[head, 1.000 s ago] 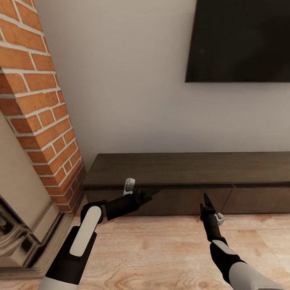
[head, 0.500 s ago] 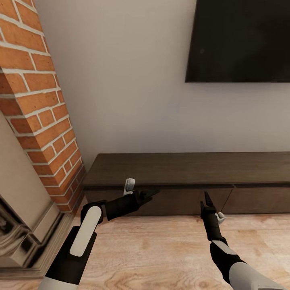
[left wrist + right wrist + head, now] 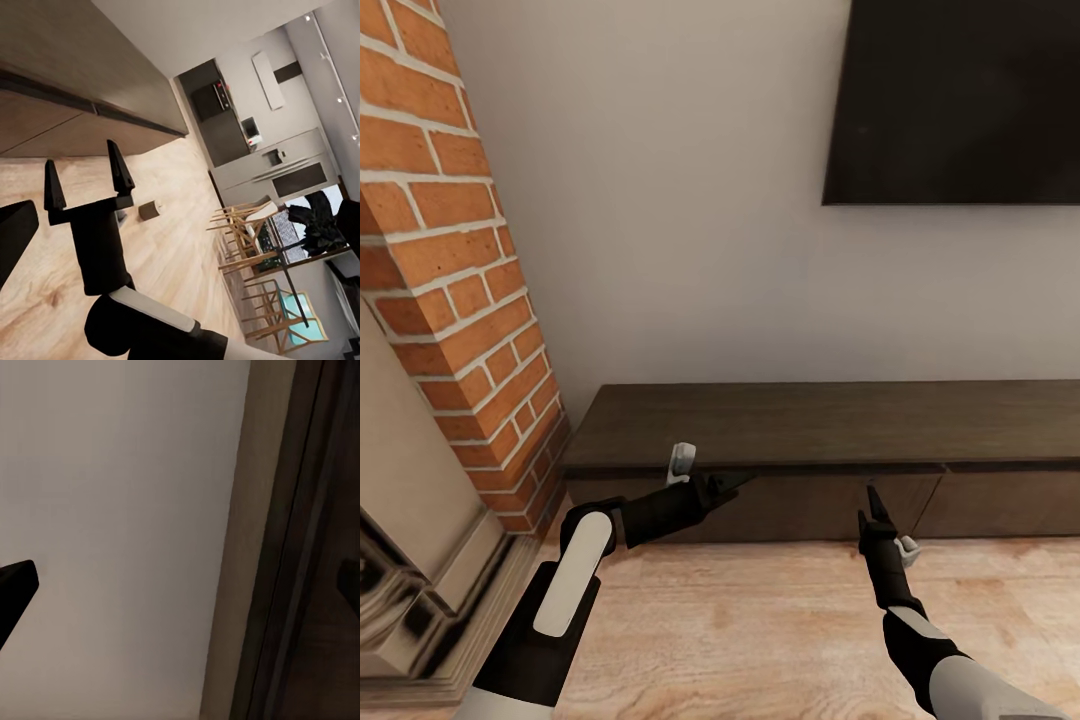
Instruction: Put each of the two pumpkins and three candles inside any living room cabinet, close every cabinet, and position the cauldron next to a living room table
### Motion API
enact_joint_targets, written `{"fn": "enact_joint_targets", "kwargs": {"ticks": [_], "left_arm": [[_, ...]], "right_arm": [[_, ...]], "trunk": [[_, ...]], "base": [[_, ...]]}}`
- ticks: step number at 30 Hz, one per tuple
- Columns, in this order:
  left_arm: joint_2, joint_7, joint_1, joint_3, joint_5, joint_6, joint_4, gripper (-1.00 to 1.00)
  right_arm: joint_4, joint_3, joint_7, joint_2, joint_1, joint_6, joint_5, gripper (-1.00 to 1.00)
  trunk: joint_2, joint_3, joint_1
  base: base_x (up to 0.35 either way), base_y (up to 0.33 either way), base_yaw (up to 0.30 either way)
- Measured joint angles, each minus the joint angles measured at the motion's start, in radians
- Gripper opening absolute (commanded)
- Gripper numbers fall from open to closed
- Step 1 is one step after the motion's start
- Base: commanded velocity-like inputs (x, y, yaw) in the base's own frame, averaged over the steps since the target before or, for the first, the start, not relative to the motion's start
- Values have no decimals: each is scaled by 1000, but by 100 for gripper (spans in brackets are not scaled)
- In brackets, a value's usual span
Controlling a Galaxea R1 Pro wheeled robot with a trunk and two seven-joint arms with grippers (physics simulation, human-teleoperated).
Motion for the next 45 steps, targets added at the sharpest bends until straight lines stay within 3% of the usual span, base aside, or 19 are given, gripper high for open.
{"fn": "enact_joint_targets", "kwargs": {"ticks": [9, 21, 45], "left_arm": [[0, 0, 0, 0, 0, 0, 0, 100], [0, 1, 0, 0, -1, 1, 1, 100], [0, 3, 0, -1, -2, 0, 5, 100]], "right_arm": [[1, 1, 1, -1, 0, 0, 2, 100], [-1, 4, 3, -1, 0, 0, 4, 100], [-2, 5, 0, -1, -2, 2, 5, 100]], "trunk": [[0, 0, 0], [0, 0, 0], [0, 0, 0]], "base": [[4, 0, 0], [214, 0, 0], [7, 0, 0]]}}
